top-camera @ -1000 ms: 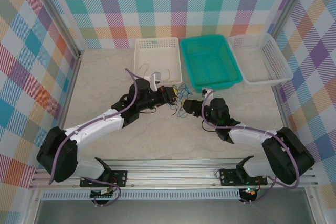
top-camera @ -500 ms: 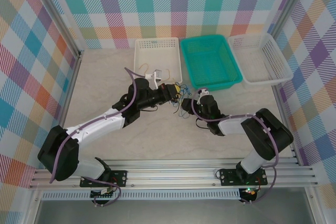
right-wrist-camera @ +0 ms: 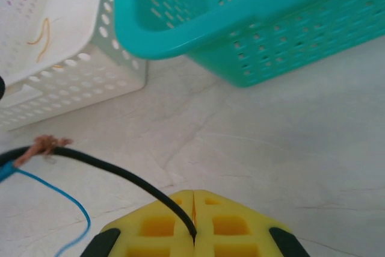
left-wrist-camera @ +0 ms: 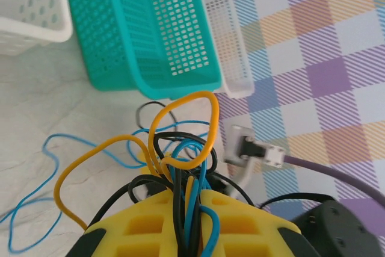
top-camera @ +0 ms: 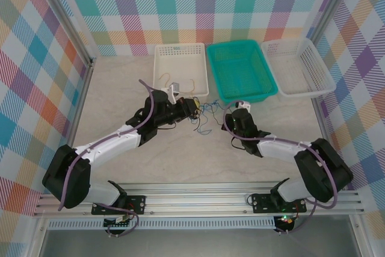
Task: Untangle the cables
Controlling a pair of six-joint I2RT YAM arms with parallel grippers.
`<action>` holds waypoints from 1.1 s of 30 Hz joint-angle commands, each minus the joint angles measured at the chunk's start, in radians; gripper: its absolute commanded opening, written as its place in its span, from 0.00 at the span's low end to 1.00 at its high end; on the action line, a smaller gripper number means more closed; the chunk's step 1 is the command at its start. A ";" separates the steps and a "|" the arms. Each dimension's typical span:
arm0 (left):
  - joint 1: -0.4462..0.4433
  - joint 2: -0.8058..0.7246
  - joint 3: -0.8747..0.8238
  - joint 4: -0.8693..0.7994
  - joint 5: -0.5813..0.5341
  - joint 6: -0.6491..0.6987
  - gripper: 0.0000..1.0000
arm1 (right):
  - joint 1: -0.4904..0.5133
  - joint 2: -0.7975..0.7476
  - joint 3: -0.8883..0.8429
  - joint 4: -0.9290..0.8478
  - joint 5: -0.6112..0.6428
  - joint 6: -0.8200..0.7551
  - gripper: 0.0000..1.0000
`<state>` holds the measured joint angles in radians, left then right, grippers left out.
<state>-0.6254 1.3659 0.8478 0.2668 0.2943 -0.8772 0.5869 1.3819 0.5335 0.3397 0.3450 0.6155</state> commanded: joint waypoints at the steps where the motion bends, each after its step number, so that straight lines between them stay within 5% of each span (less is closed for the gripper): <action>1: 0.007 -0.031 -0.004 -0.098 -0.036 0.069 0.00 | -0.024 -0.066 0.004 -0.174 0.086 -0.043 0.00; 33: 0.050 0.069 -0.119 -0.374 -0.234 0.231 0.03 | -0.302 -0.359 0.069 -0.508 0.188 0.006 0.00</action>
<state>-0.6163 1.4521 0.7654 -0.0322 0.1303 -0.6647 0.3309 1.0637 0.5671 -0.1162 0.4728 0.6128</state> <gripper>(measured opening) 0.117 0.054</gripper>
